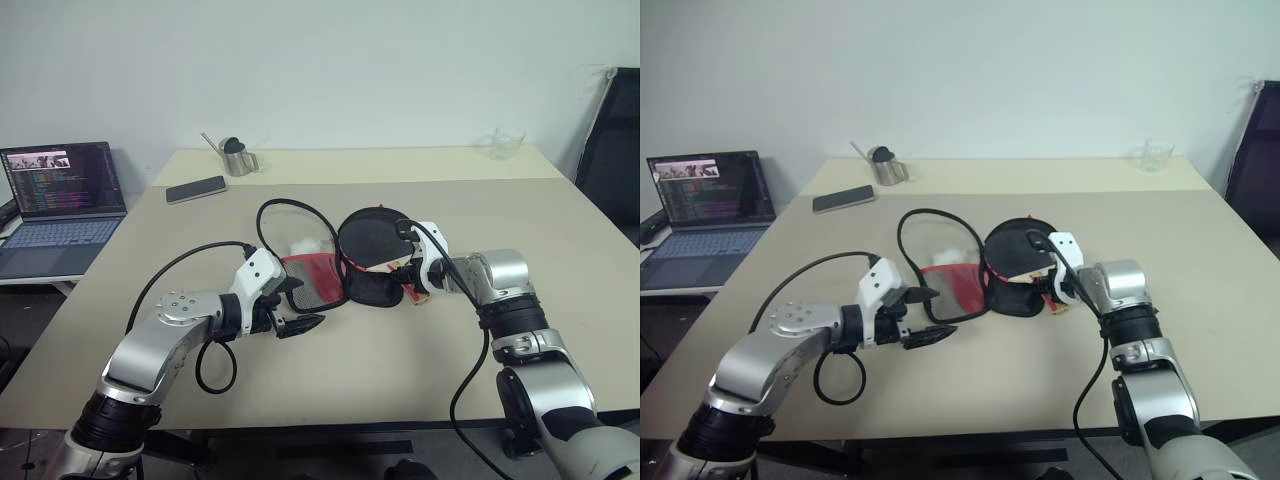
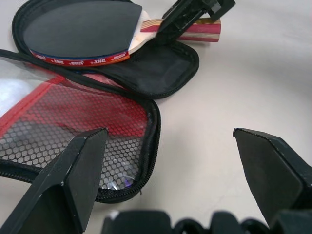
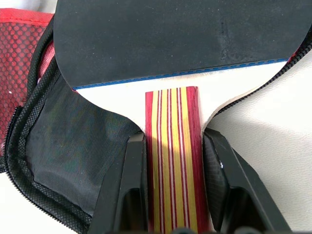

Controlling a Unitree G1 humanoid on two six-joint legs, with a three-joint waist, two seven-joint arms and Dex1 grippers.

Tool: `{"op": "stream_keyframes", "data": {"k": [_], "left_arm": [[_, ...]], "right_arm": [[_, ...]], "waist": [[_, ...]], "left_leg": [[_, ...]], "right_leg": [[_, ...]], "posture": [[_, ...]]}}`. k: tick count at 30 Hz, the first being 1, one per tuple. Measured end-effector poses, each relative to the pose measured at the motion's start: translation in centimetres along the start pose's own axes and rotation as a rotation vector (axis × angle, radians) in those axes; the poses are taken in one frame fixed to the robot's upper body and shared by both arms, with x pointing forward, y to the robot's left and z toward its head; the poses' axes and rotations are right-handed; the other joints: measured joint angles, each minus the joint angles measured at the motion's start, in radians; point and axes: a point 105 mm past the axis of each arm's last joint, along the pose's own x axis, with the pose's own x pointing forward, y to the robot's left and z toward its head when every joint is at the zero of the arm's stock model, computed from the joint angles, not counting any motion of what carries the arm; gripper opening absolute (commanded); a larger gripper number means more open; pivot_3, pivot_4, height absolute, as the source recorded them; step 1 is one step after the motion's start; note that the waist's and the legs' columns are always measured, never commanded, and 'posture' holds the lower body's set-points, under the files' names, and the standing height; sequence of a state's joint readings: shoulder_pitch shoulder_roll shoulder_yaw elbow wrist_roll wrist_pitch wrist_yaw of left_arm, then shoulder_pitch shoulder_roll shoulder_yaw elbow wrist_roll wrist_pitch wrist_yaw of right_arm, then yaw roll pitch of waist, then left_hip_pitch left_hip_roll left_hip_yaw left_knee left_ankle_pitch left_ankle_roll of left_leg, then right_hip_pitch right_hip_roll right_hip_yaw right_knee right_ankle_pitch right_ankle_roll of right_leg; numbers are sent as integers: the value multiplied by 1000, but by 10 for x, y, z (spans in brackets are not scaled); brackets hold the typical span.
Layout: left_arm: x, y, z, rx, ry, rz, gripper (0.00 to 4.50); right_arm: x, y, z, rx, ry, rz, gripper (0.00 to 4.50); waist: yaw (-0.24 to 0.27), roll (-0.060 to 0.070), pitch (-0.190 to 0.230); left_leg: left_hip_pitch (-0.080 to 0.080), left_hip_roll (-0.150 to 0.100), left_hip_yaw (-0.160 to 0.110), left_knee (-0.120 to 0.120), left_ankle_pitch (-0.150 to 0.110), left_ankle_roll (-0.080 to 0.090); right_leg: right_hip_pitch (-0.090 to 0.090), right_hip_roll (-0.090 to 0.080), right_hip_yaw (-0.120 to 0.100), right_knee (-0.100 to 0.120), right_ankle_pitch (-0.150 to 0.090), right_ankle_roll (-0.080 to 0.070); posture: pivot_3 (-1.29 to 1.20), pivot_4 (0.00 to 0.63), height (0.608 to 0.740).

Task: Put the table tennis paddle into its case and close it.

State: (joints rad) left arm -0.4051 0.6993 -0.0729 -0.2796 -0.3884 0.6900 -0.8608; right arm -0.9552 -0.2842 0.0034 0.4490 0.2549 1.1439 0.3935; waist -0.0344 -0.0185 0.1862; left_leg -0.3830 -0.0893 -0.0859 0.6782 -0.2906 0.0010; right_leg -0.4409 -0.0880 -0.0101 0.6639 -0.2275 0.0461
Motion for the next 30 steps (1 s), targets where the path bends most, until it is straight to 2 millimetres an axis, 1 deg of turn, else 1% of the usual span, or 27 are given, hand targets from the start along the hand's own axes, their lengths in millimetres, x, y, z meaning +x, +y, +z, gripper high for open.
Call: {"op": "stream_keyframes", "data": {"k": [5, 12, 16, 19, 21, 23, 25, 28, 30], "left_arm": [[0, 0, 1, 1, -3, -1, 4500], [0, 0, 1, 1, -3, 0, 4500], [0, 0, 1, 0, -4, 0, 4500], [0, 0, 1, 1, -5, -1, 4500], [1, -1, 2, 2, -7, -4, 4500], [2, 0, 3, 4, -13, -7, 4500], [2, 0, 5, 6, -16, -7, 4500], [3, 1, 4, 3, -16, -8, 4500], [4, 0, 4, 3, -15, -14, 4500]], "right_arm": [[-6, 2, 4, -11, -1, 10, 1104], [-30, 7, 31, -44, -70, 20, 1104], [-39, 7, 36, -50, -83, 14, 1104], [-44, 2, 38, -50, -91, -2, 1104], [-44, -2, 35, -61, -88, -22, 1104], [-39, -6, 29, -75, -70, -39, 1104], [-30, -11, 16, -98, -28, -60, 1104], [-20, -16, -2, -144, 37, -42, 1104], [-18, -19, -2, -207, 32, -46, 1104]], "waist": [[0, 0, 0], [2, 0, 0], [2, 0, 0], [2, 0, 0], [3, 0, 0], [2, 0, 0], [2, 0, 0], [2, 0, 0], [1, 0, 0]], "left_leg": [[-1, 0, 0, 0, 0, 0], [-1, 0, 0, 0, 0, 0], [-1, 0, 0, 0, 0, 0], [-1, 0, 0, 0, 0, 0], [-1, 0, 0, 0, 0, 0], [-1, 0, 0, 0, 0, 0], [-1, 0, 0, 0, 0, 0], [-1, 0, 1, 0, 0, 0], [-1, 0, 1, 0, 0, 0]], "right_leg": [[0, 0, 0, 0, 0, 0], [0, 0, 0, -1, 0, 0], [0, 0, 0, -1, 0, 0], [0, 0, 0, -1, 0, 0], [0, 0, 0, -1, 0, 0], [0, 0, 0, -1, 0, 0], [0, 0, 0, -1, 0, 0], [0, 0, 0, -1, 0, 0], [0, 0, 0, -1, 0, 0]], "posture": [[0, 150, 740], [0, 150, 740], [0, 150, 740], [0, 150, 740], [0, 150, 740], [0, 150, 740], [0, 150, 740], [0, 150, 740], [0, 150, 740]]}}
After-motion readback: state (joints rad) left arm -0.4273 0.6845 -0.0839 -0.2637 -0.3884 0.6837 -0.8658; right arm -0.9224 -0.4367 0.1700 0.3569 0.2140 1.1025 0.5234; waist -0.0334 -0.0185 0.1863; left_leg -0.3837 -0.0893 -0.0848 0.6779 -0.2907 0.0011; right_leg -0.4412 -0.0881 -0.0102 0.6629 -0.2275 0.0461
